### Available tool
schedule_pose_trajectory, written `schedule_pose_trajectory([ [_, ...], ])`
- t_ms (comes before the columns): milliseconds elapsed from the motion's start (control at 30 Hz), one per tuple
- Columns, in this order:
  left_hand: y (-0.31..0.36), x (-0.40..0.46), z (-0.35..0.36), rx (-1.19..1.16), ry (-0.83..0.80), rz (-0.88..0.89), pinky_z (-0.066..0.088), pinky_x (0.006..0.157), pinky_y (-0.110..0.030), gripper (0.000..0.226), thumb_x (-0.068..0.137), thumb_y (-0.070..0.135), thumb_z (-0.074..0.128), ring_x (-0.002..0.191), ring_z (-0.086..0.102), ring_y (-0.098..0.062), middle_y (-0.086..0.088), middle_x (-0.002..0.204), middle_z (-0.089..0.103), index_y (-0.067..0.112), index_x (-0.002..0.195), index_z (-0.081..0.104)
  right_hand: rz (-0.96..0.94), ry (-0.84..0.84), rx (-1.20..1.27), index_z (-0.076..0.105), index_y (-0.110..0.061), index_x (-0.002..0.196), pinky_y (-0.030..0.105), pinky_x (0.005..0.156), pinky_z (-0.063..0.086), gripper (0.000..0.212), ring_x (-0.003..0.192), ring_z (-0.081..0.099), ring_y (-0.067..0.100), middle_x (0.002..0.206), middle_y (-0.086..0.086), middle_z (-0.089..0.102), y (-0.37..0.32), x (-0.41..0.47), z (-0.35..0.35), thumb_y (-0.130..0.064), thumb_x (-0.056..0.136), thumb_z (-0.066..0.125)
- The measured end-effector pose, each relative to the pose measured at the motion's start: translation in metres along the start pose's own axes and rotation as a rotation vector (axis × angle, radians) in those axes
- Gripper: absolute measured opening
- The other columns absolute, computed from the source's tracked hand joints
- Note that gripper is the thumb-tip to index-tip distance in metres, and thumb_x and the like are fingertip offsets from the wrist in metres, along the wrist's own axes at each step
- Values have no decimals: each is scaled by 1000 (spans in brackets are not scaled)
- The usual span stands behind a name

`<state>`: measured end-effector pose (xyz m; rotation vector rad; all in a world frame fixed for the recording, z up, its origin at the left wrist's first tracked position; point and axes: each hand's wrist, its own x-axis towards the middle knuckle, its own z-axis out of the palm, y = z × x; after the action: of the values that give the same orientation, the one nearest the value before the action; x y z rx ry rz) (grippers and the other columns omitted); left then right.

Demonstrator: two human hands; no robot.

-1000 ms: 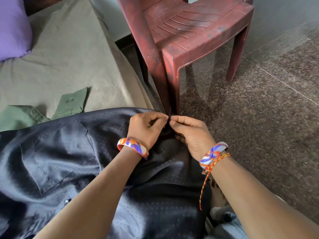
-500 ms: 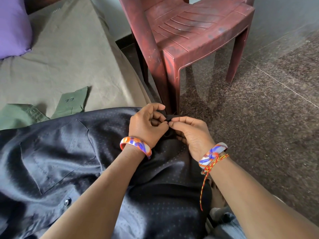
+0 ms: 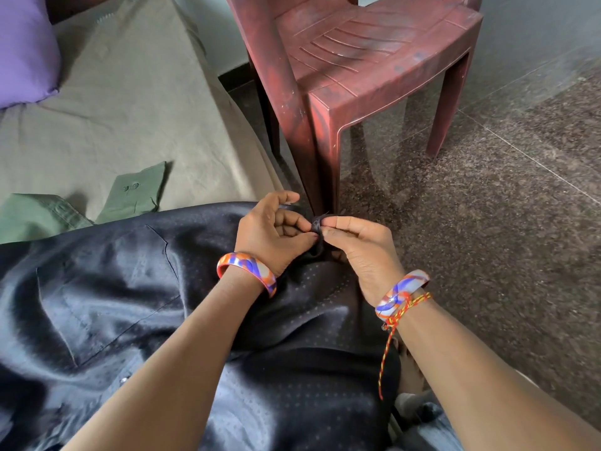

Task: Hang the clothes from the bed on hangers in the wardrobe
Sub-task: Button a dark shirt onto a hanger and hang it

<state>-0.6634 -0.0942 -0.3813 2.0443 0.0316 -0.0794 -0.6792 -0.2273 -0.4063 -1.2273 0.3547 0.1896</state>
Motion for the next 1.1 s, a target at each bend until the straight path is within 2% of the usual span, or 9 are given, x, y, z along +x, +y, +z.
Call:
schedule_pose_trajectory([
  [133, -1, -4, 4, 84, 45, 92, 50, 65, -11, 47, 71, 0, 75, 63, 60, -1, 7, 72, 64, 23, 105, 52, 51, -8, 13, 74, -14, 81, 37, 85, 52, 4, 89, 67, 22, 86, 11, 72, 2, -1, 2, -11, 77, 73],
  [233, 0, -4, 0, -14, -16, 72, 50, 69, -12, 44, 71, -5, 74, 63, 60, 1, 7, 70, 65, 25, 97, 55, 32, 21, 63, 72, -10, 82, 33, 86, 52, 13, 85, 66, 21, 85, 12, 71, 2, 0, 3, 1, 76, 71],
  [400, 0, 2, -11, -302, -146, 1, 51, 68, -14, 38, 73, -15, 64, 62, 62, -4, 8, 63, 66, 14, 98, 58, 15, -95, 184, 68, -2, 93, 15, 77, 53, 18, 75, 66, 7, 83, 6, 69, 0, 0, 3, 9, 81, 62],
  [567, 8, 5, -17, -509, -166, -166, 50, 59, -15, 32, 71, -14, 61, 55, 61, -6, 6, 60, 64, 9, 92, 60, 28, -154, 189, 68, -8, 92, 16, 80, 52, 19, 77, 65, 7, 83, 2, 70, -2, 0, 6, 6, 82, 61],
  [667, 7, 5, -17, -516, -128, -168, 50, 57, -15, 25, 76, -15, 58, 54, 61, -7, 4, 60, 65, 8, 84, 61, 49, -125, 224, 68, -12, 85, 20, 81, 52, 18, 74, 65, 9, 77, 1, 70, -2, 1, 10, 5, 81, 62],
  [733, 3, 3, -11, -436, -68, -99, 50, 57, -15, 20, 79, -13, 59, 54, 60, -7, 3, 59, 65, 6, 81, 64, 73, -73, 269, 68, -12, 81, 21, 80, 53, 17, 71, 65, 10, 73, 2, 70, -1, 2, 11, 4, 78, 64],
  [867, -1, -3, 2, 23, 113, 116, 48, 64, -8, 17, 82, 6, 68, 56, 59, 6, 16, 66, 66, 22, 87, 72, 137, -7, 353, 68, -11, 76, 32, 86, 51, 15, 76, 64, 20, 79, 11, 68, -1, 1, 10, 4, 75, 68],
  [967, 4, -5, 3, 222, 131, 175, 41, 64, 1, 12, 80, 11, 71, 59, 56, 17, 22, 67, 60, 16, 91, 74, 132, 15, 331, 70, -12, 73, 34, 86, 54, 17, 81, 66, 24, 80, 13, 70, 0, 0, 7, 5, 73, 70],
  [1100, 8, -3, 4, 289, 98, 132, 43, 58, -2, 9, 78, 9, 69, 55, 57, 5, 15, 62, 59, 18, 80, 68, 61, 18, 183, 71, -13, 76, 34, 87, 54, 17, 85, 65, 23, 81, 13, 69, 0, -2, 5, 4, 73, 72],
])
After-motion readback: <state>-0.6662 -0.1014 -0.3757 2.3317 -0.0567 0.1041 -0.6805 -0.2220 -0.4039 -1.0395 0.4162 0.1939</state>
